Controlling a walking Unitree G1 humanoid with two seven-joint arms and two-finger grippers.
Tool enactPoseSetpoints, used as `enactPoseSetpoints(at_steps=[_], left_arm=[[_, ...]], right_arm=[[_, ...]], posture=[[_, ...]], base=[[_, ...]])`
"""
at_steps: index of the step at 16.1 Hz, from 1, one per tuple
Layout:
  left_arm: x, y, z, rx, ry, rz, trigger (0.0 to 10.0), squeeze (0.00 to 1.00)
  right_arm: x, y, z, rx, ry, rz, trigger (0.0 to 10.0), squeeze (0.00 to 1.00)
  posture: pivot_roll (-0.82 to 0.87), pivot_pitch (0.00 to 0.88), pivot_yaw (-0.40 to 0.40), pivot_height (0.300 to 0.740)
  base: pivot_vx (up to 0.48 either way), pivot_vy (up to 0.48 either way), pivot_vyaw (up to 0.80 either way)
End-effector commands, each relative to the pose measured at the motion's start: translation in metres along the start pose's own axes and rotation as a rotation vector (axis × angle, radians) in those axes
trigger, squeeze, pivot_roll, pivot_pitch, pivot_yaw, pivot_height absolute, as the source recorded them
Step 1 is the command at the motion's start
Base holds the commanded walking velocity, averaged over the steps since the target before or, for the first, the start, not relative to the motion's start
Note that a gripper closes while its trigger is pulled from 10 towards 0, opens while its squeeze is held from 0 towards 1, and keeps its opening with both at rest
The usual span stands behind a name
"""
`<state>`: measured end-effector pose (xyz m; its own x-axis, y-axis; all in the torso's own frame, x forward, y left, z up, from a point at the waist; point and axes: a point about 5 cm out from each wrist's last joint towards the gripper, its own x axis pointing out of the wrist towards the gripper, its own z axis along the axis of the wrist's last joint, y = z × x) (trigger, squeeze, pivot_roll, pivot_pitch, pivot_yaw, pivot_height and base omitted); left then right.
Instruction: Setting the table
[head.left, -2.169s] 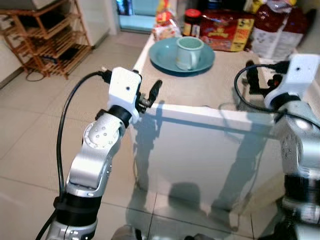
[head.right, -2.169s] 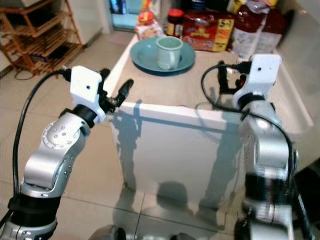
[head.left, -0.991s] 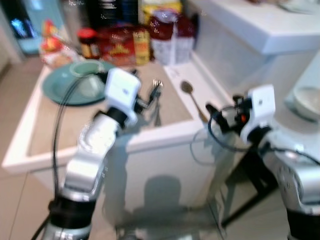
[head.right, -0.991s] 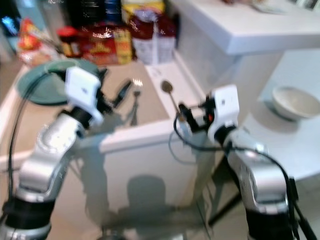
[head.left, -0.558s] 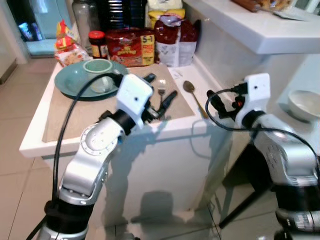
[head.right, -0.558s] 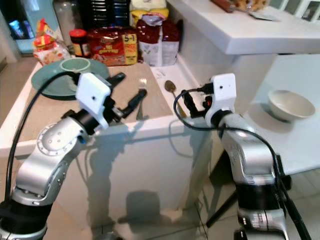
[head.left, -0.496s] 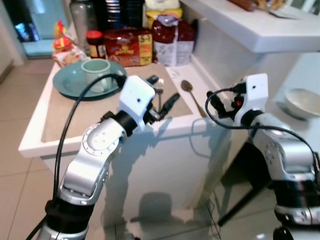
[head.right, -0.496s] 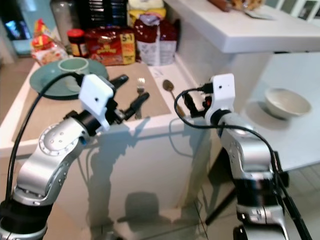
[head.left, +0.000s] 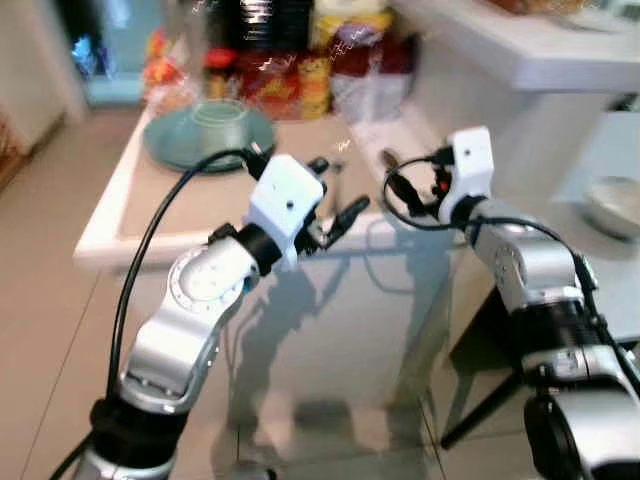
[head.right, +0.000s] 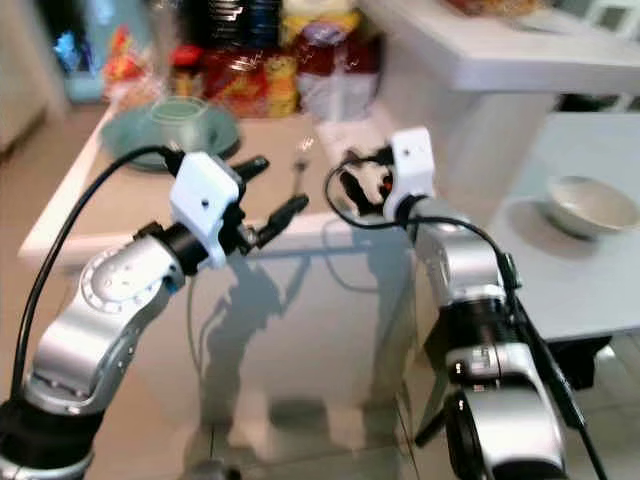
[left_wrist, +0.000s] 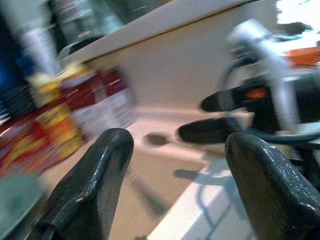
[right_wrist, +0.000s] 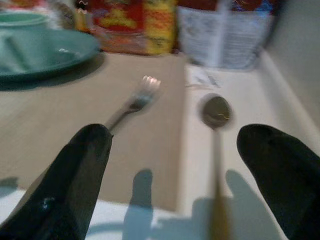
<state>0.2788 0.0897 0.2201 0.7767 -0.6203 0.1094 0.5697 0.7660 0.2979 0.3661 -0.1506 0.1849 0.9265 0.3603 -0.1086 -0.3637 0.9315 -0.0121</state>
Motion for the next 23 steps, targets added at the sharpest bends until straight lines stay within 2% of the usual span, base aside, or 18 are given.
enactPoseSetpoints(at_steps=[1,3,4,5,6,8,10,14,20,23], left_arm=[[-0.004,0.011,-0.003,-0.045,-0.008,0.122,10.0,0.0],[-0.012,0.011,-0.015,-0.105,0.005,0.223,10.0,0.0],[-0.016,0.011,-0.016,-0.109,0.005,0.246,10.0,0.0],[-0.018,0.012,-0.017,-0.108,0.007,0.265,10.0,0.0],[-0.021,0.014,-0.019,-0.109,0.02,0.296,10.0,0.0],[-0.024,0.016,-0.028,-0.084,0.071,0.331,10.0,0.0],[-0.023,0.016,-0.026,-0.042,0.064,0.341,10.0,0.0],[-0.025,0.015,-0.026,-0.045,0.058,0.354,10.0,0.0],[-0.023,0.014,-0.022,-0.048,0.03,0.34,10.0,0.0],[-0.021,0.015,-0.016,-0.053,0.001,0.325,10.0,0.0]], right_arm=[[-0.014,0.001,0.012,-0.013,-0.125,-0.042,10.0,0.0],[-0.053,0.021,0.017,-0.037,-0.294,-0.1,10.0,0.0],[-0.07,0.028,0.018,0.002,-0.341,-0.119,10.0,0.0],[-0.08,0.031,0.019,0.023,-0.375,-0.137,10.0,0.0],[-0.092,0.037,0.017,0.043,-0.4,-0.155,10.0,0.0],[-0.107,0.045,-0.003,0.062,-0.318,-0.19,10.0,0.0],[-0.107,0.041,-0.01,0.083,-0.283,-0.241,10.0,0.0],[-0.107,0.039,-0.011,0.076,-0.256,-0.269,10.0,0.0],[-0.101,0.04,-0.011,0.043,-0.215,-0.229,10.0,0.0],[-0.096,0.042,-0.007,0.003,-0.208,-0.213,10.0,0.0]], posture=[[0.1,0.026,-0.059,0.74],[0.09,0.033,-0.051,0.74],[0.08,0.032,-0.042,0.74],[0.08,0.033,-0.039,0.74],[0.08,0.033,-0.039,0.74],[0.07,0.033,-0.034,0.74],[0.07,0.032,-0.037,0.74],[0.08,0.033,-0.047,0.74],[0.08,0.032,-0.044,0.74],[0.08,0.032,-0.044,0.74]], base=[[0.0,0.0,0.0],[0.0,0.0,0.0],[0.0,0.0,0.0],[0.0,0.0,0.0],[0.0,0.0,0.0],[0.0,0.0,0.0],[0.0,0.0,0.0],[0.0,0.0,0.0],[0.0,0.0,0.0],[0.341,0.0,0.0]])
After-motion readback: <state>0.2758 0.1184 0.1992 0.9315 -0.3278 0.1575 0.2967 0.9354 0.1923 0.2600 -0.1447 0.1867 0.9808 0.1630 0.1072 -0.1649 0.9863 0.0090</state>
